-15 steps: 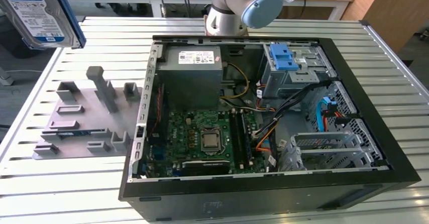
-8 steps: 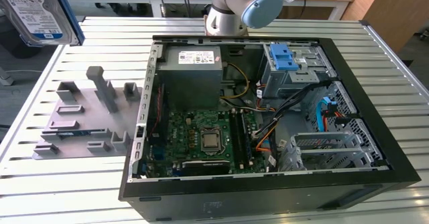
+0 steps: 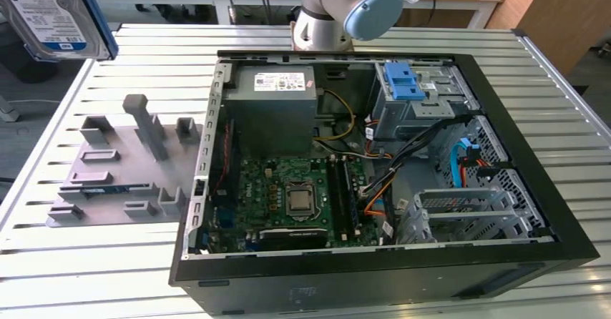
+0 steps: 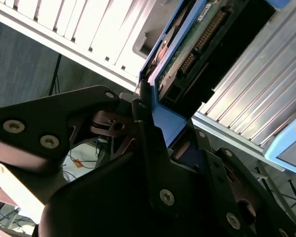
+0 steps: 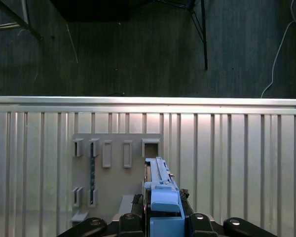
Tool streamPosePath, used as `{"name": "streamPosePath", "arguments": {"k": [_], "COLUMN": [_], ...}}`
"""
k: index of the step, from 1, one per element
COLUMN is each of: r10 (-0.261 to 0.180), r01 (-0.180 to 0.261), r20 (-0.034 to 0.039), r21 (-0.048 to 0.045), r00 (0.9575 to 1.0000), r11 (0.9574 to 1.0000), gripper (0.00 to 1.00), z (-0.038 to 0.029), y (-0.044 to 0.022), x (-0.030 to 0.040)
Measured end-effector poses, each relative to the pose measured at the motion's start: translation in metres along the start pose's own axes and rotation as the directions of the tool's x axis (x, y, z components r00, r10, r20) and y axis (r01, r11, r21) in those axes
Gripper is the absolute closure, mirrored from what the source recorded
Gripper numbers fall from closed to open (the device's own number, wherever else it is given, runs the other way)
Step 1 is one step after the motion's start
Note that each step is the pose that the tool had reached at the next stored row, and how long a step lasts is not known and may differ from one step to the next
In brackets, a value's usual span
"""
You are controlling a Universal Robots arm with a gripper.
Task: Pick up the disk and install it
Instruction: 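Pick up the disk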
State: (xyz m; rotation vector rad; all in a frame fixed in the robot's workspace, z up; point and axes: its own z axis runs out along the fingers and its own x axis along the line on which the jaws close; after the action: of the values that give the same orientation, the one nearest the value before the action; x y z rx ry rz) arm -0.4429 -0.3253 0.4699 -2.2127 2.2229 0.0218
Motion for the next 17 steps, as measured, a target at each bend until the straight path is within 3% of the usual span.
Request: {"name": "streamPosePath", "arguments": {"k": [7, 17], "r10": [0.0, 0.0], "r01": [0.0, 0.0], "r20": [0.0, -0.0001], "r21": [0.0005, 0.0007], "r00": [1.0, 1.0], "r11": [1.0, 1.0], "gripper": [0.64, 0.64], "z": [-0.0064, -0.0066], "y": [0.0, -0.0015], "x": [-0.0001, -0.0001]}}
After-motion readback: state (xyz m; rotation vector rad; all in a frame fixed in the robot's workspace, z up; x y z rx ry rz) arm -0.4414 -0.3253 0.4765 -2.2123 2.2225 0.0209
